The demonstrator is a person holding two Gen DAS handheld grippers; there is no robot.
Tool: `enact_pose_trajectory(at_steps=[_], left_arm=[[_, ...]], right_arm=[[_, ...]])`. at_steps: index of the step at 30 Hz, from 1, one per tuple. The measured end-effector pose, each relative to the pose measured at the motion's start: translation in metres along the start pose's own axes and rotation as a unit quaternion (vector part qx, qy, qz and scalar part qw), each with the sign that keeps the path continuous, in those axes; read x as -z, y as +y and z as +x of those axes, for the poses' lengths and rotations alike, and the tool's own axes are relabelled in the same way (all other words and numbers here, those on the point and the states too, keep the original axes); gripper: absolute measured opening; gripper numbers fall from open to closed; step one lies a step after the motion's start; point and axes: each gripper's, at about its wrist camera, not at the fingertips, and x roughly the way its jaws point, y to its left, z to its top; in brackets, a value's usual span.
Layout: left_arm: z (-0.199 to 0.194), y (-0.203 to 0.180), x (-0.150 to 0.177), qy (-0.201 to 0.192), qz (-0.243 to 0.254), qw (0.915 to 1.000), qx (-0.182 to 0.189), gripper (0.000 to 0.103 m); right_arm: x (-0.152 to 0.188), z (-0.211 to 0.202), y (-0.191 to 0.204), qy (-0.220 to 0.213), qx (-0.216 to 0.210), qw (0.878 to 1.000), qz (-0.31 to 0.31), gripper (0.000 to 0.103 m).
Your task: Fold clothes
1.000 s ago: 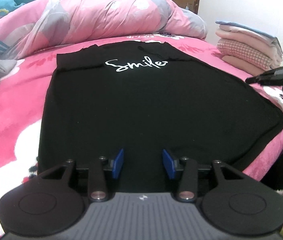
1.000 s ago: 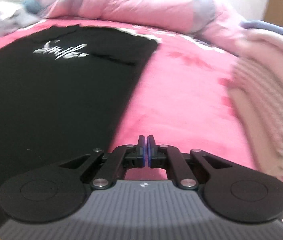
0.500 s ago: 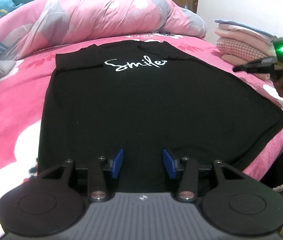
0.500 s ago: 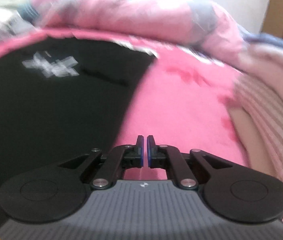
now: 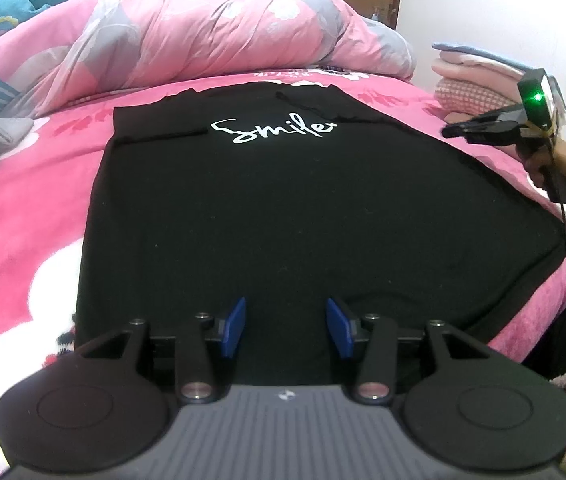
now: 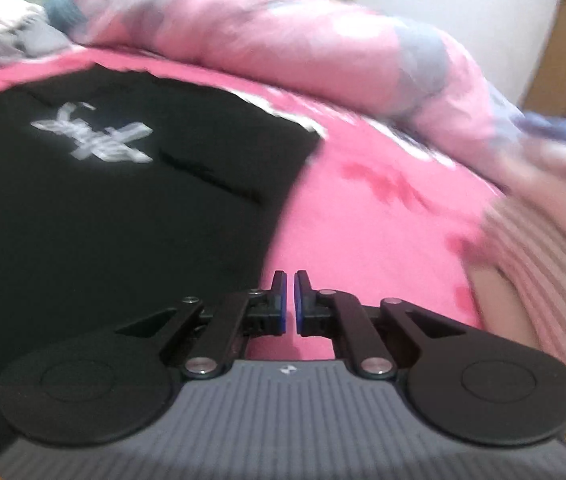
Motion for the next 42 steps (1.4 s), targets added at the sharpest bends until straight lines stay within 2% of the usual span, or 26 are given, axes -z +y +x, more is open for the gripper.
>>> enact_pose_trajectory(at_steps=[1,5,7,8,11,14,16,18,19,21,23,26,29,31,34,36,38,40,42], left_arm=[[0.0,0.0,0.0,0.0,0.0,1.0,0.0,0.047],[0.0,0.001,0.001,-0.002,-0.002,1.0,0.003,0.047],[0.0,0.002,0.001,-0.004,-0.003,1.0,0.006,0.047],[0.0,0.003,0.002,-0.005,-0.004,1.0,0.007,0.047],[0.0,0.005,0.002,-0.009,-0.008,0.9999,0.011,0.048],[0.0,0.004,0.003,-0.012,-0.011,0.9998,0.008,0.048],[-0.002,0.003,0.004,-0.012,-0.011,0.9999,0.004,0.048],[-0.004,0.002,0.005,-0.013,-0.013,0.9998,0.004,0.048],[-0.006,0.003,0.005,-0.013,-0.014,0.9998,0.004,0.048],[-0.007,0.003,0.006,-0.014,-0.014,0.9998,0.003,0.048],[-0.009,0.003,0.007,-0.014,-0.012,0.9998,0.001,0.048],[-0.011,0.001,0.007,-0.014,-0.015,0.9998,-0.007,0.048],[-0.014,-0.002,0.008,-0.014,-0.016,0.9997,-0.013,0.048],[-0.017,-0.003,0.01,-0.014,-0.014,0.9997,-0.014,0.048],[-0.02,-0.002,0.013,-0.015,-0.008,0.9997,-0.016,0.048],[-0.023,-0.002,0.014,-0.015,-0.006,0.9997,-0.019,0.048],[-0.025,-0.003,0.015,-0.014,-0.006,0.9996,-0.023,0.048],[-0.028,-0.004,0.016,-0.013,-0.006,0.9995,-0.028,0.048],[-0.03,-0.006,0.017,-0.013,-0.005,0.9994,-0.032,0.048]], right_arm=[[-0.003,0.004,0.005,-0.003,-0.016,1.0,-0.004,0.002],[0.002,0.036,-0.001,0.028,0.0,1.0,-0.003,0.001],[0.001,0.027,-0.023,0.036,0.048,0.997,0.053,0.003],[0.003,0.018,-0.028,0.035,0.066,0.995,0.062,0.003],[0.009,-0.027,-0.033,0.016,0.04,0.996,0.083,0.004],[0.013,-0.063,-0.008,-0.01,-0.055,0.996,0.074,0.004],[0.028,-0.074,0.013,0.008,-0.102,0.993,0.057,0.002],[0.052,-0.076,0.024,0.04,-0.084,0.995,0.031,0.001],[0.064,-0.085,0.019,0.03,-0.069,0.996,0.053,0.001],[0.074,-0.102,0.003,0.038,-0.034,0.992,0.113,0.004],[0.076,-0.123,0.001,0.043,0.016,0.993,0.11,0.008],[0.067,-0.146,0.012,-0.002,-0.025,0.994,0.108,0.007],[0.067,-0.145,0.046,0.002,-0.066,0.996,0.056,0.005],[0.086,-0.137,0.057,0.047,-0.037,0.998,0.009,0.003],[0.101,-0.161,0.029,0.046,0.004,0.995,0.083,0.004],[0.101,-0.175,0.019,0.044,0.04,0.994,0.088,0.007],[0.092,-0.183,0.02,0.012,0.02,0.994,0.105,0.007],[0.082,-0.179,0.029,-0.01,-0.004,0.996,0.09,0.007],[0.082,-0.159,0.034,0.006,-0.005,0.998,0.068,0.005]])
